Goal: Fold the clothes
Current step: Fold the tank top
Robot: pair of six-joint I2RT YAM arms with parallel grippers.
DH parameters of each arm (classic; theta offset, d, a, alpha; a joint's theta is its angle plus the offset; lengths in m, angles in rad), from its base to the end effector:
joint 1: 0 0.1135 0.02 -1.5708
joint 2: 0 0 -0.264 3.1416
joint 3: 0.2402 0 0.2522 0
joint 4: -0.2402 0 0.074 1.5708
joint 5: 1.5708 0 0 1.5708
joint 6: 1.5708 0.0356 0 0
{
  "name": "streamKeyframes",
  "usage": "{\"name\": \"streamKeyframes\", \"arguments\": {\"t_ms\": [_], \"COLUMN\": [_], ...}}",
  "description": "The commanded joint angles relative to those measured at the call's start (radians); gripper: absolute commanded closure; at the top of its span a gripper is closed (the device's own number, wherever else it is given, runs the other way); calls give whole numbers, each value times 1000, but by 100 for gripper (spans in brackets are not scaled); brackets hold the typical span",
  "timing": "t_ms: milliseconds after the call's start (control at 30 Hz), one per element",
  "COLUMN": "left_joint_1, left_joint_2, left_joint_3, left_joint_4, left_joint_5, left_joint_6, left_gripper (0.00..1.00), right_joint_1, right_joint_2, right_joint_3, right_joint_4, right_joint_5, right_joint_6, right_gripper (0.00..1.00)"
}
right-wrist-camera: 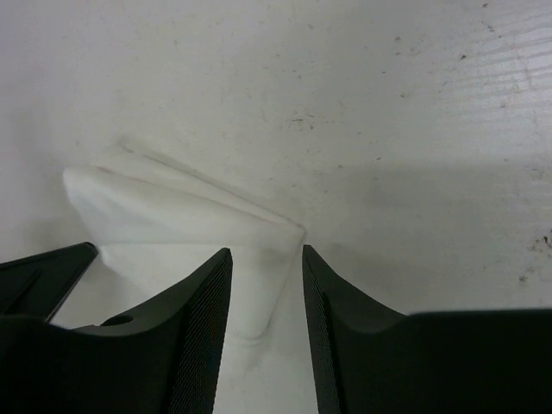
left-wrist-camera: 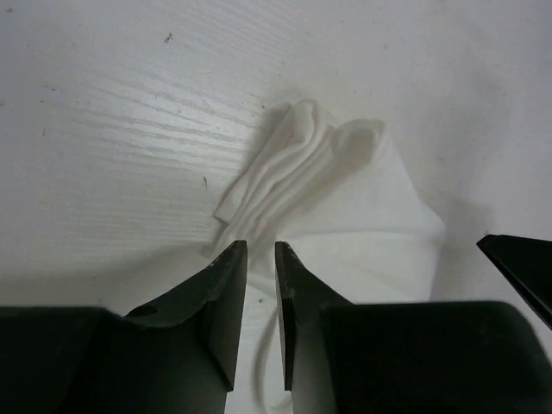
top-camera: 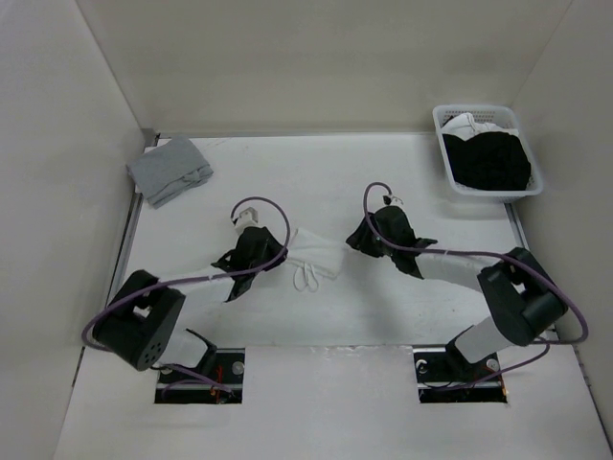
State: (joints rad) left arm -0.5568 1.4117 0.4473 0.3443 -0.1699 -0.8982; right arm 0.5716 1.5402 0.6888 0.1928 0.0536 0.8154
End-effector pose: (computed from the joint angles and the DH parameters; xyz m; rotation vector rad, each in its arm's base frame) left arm 0.2204 -0.1301 0.1437 -0.4796 2.2014 -0.6273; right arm 0.2576 0.1634 0.1656 0.3124 2.2993 0.6798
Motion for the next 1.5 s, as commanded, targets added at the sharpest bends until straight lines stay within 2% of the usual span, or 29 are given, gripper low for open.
{"name": "streamKeyframes", "arguments": {"t_ms": [0, 100, 133, 200, 333, 467, 633, 900, 1067, 1200, 1367, 1400, 1433, 1467], "left_joint_1": [-8, -62, -83, -120, -121, -68, 10, 74, 50, 42, 56, 65, 94, 99], "left_joint_2": [-175, -232, -226, -179, -33, 134, 323, 354, 307, 184, -87, -156, -312, -324], "left_joint_3": [-24, 31, 59, 117, 211, 283, 338, 334, 285, 180, 64, 41, 1, -2], "left_joint_4": [-28, -106, -117, -116, -59, 18, 94, 159, 174, 220, 200, 181, 88, 75], "left_joint_5": [-22, -49, -52, -42, -8, 61, 66, 30, 50, 70, 23, 8, -12, -13], "left_joint_6": [4, 38, 45, 53, 65, 71, 101, 67, 41, 5, 7, 10, 27, 30], "left_gripper": [82, 86, 87, 87, 87, 87, 89, 89, 85, 75, 58, 55, 49, 48], "right_joint_1": [27, 81, 107, 158, 205, 207, 214, 241, 242, 256, 247, 236, 212, 208], "right_joint_2": [-109, -144, -144, -123, -49, 11, 37, 32, 23, -63, -218, -248, -314, -319], "right_joint_3": [-12, -26, -26, -14, 24, 34, 2, -80, -92, -86, -89, -89, -90, -91], "right_joint_4": [-15, -24, -21, -13, -4, 36, 54, 77, 85, 62, 39, 39, 49, 50], "right_joint_5": [25, 12, 8, 3, 18, 12, 18, 12, 9, 8, 35, 44, 67, 71], "right_joint_6": [-25, -21, -18, -19, -19, -7, 16, 64, 65, 38, -19, -34, -73, -76], "right_gripper": [57, 73, 81, 88, 92, 92, 93, 93, 93, 88, 70, 66, 58, 57]}}
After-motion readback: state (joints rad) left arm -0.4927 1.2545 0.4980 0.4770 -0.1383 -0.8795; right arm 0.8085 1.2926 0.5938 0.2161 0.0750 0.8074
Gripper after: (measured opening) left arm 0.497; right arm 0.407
